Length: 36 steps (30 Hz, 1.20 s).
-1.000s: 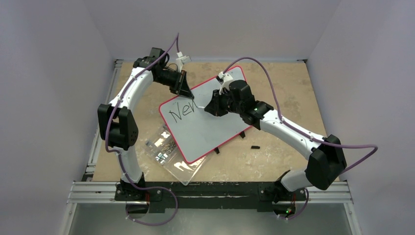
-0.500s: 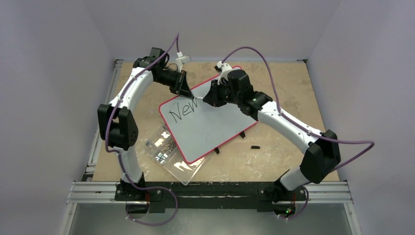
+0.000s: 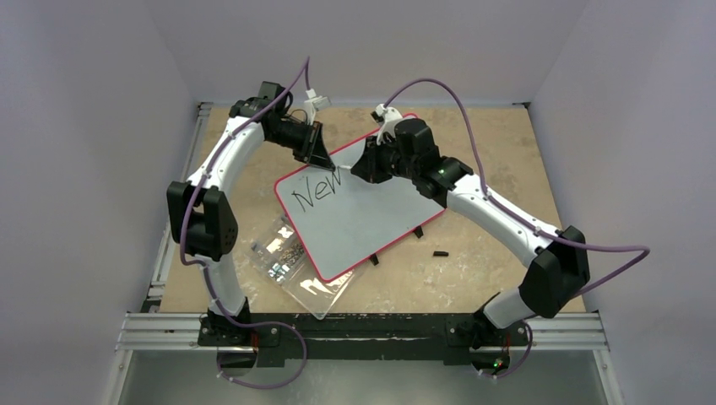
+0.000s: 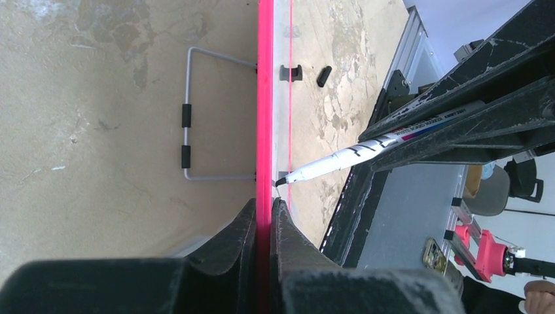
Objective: Write a sentence on the whiteboard
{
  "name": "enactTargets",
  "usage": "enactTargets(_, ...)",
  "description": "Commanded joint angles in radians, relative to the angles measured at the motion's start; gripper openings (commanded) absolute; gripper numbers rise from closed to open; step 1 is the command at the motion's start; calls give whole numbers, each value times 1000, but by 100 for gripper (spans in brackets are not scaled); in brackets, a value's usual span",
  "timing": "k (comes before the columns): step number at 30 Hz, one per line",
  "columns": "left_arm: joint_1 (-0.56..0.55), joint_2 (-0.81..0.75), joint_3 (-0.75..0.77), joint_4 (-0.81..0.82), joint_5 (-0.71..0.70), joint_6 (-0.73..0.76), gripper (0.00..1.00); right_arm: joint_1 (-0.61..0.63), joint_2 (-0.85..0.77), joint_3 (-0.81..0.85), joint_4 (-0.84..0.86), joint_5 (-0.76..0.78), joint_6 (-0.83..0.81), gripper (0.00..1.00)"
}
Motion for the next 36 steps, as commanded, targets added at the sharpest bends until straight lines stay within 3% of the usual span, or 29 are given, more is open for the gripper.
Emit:
enactTargets(1,-37,-67,-11,-27,-73,69,0,-7,-84,39,-17,16,-29,0)
enactTargets(24,-36,-156,-96,55,-105,7,0,-11,-254,-114,8,86,-96,0)
enactTargets(36,-36,-177,-110,59,-105,7,0,-35,-204,-98,23,108,-103,0)
